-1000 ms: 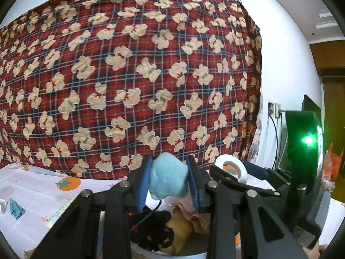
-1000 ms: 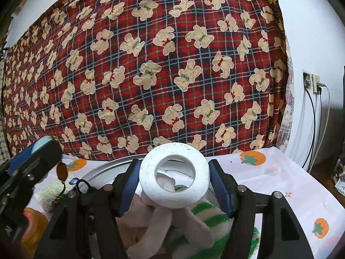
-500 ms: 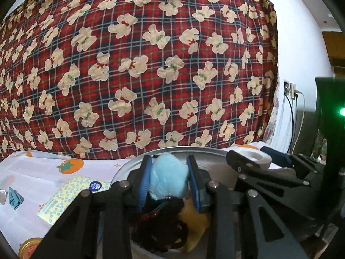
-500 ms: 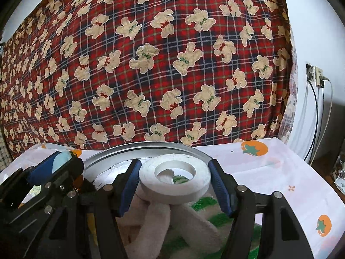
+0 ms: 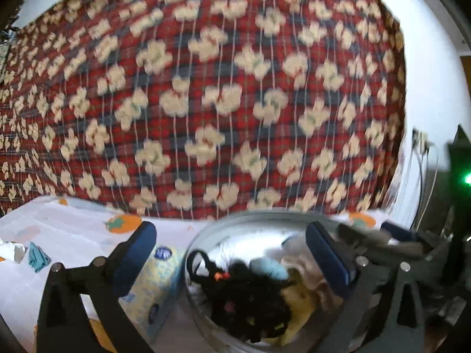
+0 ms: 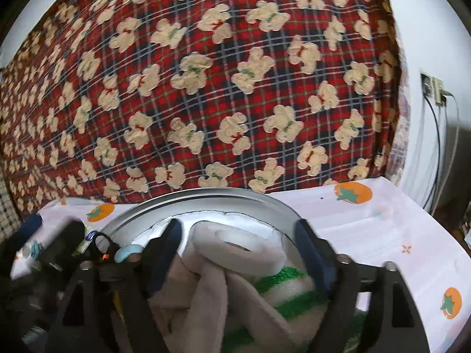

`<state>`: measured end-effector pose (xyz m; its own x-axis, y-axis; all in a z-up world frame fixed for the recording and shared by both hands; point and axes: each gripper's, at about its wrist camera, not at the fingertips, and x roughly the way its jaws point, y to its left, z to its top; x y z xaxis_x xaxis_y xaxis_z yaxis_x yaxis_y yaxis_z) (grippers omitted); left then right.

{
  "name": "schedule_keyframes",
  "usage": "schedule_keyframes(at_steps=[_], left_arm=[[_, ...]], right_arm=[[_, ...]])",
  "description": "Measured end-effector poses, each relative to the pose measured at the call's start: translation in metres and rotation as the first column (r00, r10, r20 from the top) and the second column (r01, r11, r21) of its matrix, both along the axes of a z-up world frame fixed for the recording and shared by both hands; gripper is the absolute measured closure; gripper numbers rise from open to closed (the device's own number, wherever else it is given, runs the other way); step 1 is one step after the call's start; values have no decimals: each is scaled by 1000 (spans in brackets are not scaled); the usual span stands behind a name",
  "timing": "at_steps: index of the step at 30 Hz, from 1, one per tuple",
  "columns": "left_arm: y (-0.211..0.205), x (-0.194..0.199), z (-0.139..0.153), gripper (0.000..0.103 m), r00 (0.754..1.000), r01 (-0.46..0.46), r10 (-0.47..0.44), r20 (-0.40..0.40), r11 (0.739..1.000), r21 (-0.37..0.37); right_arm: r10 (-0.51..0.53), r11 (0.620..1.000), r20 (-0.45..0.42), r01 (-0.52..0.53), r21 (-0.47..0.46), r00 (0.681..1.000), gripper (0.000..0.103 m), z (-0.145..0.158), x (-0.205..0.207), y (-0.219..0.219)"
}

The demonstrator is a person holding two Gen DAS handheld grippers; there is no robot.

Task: Organize soft objects
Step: 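Lower the roll and pouch into the tin and open both grippers, then withdraw both grippers from the tin toward the remaining table items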

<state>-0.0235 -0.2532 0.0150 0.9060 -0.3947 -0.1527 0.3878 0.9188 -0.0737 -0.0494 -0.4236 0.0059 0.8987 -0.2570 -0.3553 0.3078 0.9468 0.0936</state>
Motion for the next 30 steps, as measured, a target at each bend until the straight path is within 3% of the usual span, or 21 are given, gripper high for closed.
schedule_keyframes(at_steps=[7,11,15,21,24,27,30], left_arm=[[5,-9,2,0,1000,7,-7,23,1000,22],[13,-15,5,0,999,-12,12,48,1000,3],[21,-21,5,0,998,-23,23,58,1000,-5],[19,-27,0,0,998,-16,14,53,999,32],[17,-34,-1,0,996,-18,13,86,998,59],[17,-40,0,0,992,-29,19,123,996,80],[25,-40,3,0,992,-21,14,125,998,53]], right_arm=[[-20,998,33,22,-65,999,17,4,-7,9],[-13,999,56,16,-43,998,17,6,-12,6],[-11,1000,164,8,21,986,17,15,-30,-3],[-178,984,317,164,71,932,12,27,-68,-20],[-249,968,332,239,71,910,11,28,-76,-23],[-265,964,311,255,74,913,11,26,-75,-22],[-253,967,298,240,81,921,11,23,-72,-19]])
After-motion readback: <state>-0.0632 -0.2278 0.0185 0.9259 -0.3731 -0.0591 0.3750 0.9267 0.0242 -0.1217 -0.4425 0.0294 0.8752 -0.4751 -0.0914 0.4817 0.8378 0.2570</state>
